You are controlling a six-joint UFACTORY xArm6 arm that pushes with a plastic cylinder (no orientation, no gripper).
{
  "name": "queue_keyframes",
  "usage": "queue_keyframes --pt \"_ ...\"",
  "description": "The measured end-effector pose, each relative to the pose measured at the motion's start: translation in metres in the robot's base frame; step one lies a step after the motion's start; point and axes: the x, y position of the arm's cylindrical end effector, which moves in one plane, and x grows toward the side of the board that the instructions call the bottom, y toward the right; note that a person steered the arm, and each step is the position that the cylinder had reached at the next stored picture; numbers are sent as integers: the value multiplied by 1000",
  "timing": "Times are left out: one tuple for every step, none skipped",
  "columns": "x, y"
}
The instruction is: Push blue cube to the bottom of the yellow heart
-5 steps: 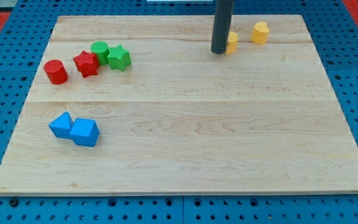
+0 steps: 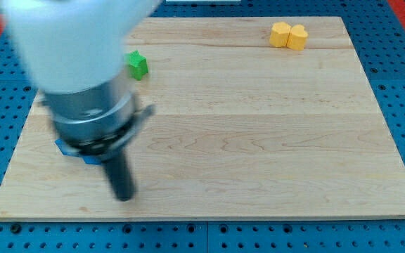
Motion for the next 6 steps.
queue_keyframes --pt "-37 -49" --pt "-87 -11" --pt "-144 66" --pt "-149 110" --pt "-158 192" --pt "-166 251"
